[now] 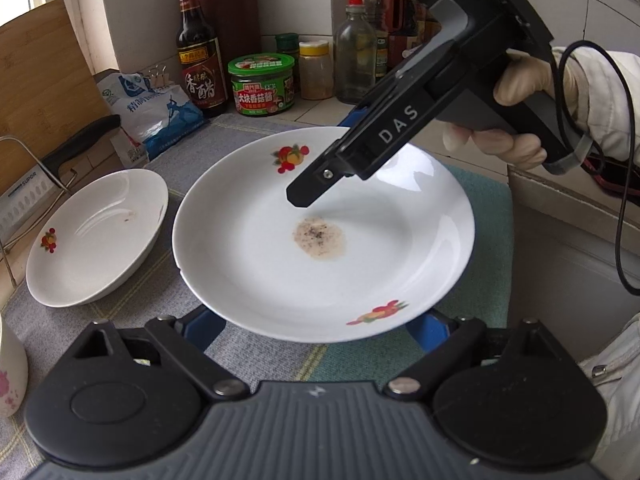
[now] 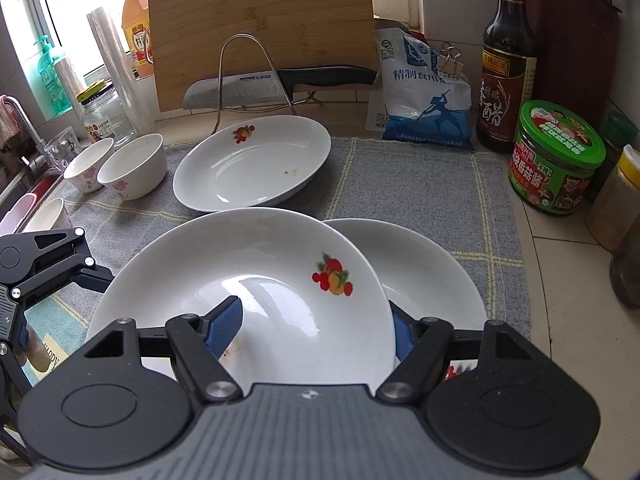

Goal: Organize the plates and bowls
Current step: 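Lift the stained plate with the right tool over the other fruit-print plate, then lower the stained plate onto the other plate and open the right tool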

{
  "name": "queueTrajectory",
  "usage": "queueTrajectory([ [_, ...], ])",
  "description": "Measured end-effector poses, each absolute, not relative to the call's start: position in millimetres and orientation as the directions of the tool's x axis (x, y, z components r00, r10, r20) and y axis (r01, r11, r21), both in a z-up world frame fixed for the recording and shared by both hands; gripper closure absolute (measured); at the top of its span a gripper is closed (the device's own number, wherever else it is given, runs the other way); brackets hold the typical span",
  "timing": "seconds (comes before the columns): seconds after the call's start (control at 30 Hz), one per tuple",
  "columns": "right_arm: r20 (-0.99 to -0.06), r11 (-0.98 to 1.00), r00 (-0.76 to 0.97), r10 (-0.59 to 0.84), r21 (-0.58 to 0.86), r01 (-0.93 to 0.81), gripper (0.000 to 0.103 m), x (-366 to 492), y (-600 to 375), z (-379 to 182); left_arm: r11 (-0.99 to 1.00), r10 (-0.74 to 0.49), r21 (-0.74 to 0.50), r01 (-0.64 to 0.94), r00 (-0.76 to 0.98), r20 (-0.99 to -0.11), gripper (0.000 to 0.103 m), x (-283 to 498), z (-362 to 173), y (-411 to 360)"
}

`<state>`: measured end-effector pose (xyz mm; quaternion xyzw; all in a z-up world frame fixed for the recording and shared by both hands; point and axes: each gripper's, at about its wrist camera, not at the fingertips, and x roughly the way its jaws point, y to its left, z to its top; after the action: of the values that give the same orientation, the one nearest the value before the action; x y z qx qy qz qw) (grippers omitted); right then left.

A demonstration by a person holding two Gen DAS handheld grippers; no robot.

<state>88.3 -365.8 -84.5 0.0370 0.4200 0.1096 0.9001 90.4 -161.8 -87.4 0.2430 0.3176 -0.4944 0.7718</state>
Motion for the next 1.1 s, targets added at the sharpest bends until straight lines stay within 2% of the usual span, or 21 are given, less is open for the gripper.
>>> queueTrajectory([
  [0.47,-0.757,0.975,0.615,0.220,0.194,-0.109,0.024,88,-399,-97,0.382,-0.596,0.074,0.921,0.307,-0.742,0.008,102,-96,-194],
  [1.1,-0.764,0.974,0.608,0.217,0.211,-0.083,0.024,77,-412,-100,0.373,-0.592,0.069,0.925,0.295,-0.750,0.008,109,-101,-201],
])
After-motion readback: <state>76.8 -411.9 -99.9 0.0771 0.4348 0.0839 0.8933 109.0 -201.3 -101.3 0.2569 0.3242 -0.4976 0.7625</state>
